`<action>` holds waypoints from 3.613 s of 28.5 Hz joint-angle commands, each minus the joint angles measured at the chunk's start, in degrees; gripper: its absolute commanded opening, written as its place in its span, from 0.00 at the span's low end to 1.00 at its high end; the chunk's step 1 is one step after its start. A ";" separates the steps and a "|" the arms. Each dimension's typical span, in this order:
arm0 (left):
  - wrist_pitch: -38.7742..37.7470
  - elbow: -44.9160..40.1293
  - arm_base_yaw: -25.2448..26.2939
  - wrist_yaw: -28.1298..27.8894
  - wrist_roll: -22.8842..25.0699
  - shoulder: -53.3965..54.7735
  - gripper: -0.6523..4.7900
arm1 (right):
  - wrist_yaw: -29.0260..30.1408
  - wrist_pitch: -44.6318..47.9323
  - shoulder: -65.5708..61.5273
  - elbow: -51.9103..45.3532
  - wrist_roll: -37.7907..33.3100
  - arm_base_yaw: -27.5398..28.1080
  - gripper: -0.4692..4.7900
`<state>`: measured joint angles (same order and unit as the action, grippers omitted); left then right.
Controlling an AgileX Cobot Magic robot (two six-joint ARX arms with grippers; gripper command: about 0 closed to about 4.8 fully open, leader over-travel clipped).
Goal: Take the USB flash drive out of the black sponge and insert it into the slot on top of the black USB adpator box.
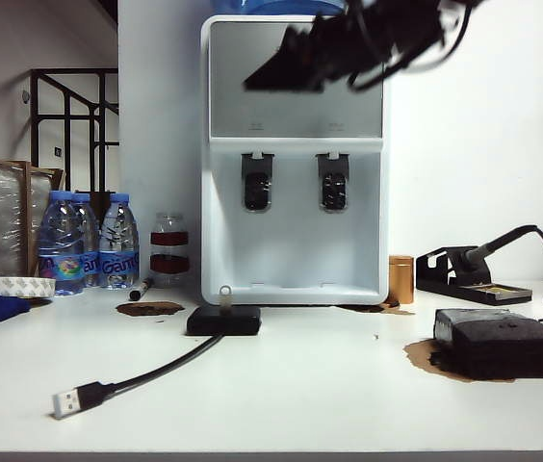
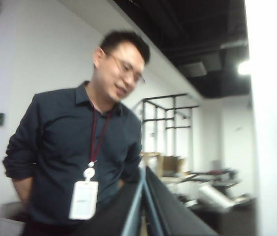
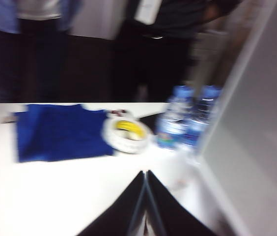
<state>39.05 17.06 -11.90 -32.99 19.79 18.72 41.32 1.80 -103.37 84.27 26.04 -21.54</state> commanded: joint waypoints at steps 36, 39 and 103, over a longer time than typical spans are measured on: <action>-34.12 -7.65 3.96 13.86 -7.48 -18.53 0.11 | -21.49 15.96 85.57 -72.13 -32.68 26.67 0.09; -27.47 -11.96 7.96 19.63 -5.99 -18.62 0.11 | -22.21 17.75 87.38 -75.93 -33.92 27.43 0.09; -48.28 -16.79 13.11 32.13 -10.86 -18.67 0.11 | -17.33 -3.41 103.25 -84.50 -39.93 24.57 0.09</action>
<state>-9.26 0.34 1.21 -1.19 8.99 0.10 23.86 -2.02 -0.12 -0.01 -13.58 3.07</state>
